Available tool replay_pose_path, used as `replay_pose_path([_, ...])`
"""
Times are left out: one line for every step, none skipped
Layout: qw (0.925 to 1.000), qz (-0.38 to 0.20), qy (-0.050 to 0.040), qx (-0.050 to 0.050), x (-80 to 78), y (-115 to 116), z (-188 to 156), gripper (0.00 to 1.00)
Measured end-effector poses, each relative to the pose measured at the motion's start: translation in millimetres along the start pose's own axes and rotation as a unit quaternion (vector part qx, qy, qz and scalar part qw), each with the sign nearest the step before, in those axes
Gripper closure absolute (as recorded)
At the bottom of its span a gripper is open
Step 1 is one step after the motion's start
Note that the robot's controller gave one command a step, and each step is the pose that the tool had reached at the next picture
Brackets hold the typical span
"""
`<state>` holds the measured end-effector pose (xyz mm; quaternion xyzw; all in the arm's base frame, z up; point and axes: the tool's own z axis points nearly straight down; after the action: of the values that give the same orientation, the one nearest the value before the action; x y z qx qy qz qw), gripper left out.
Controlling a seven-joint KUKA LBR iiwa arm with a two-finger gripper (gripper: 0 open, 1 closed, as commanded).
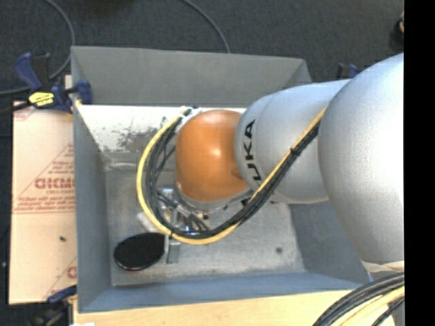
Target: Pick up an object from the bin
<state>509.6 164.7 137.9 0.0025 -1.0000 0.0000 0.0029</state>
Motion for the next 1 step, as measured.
replay_pose_path([1.0000,0.003,-0.0039,-0.001,-2.0,-0.8,-4.5,0.00])
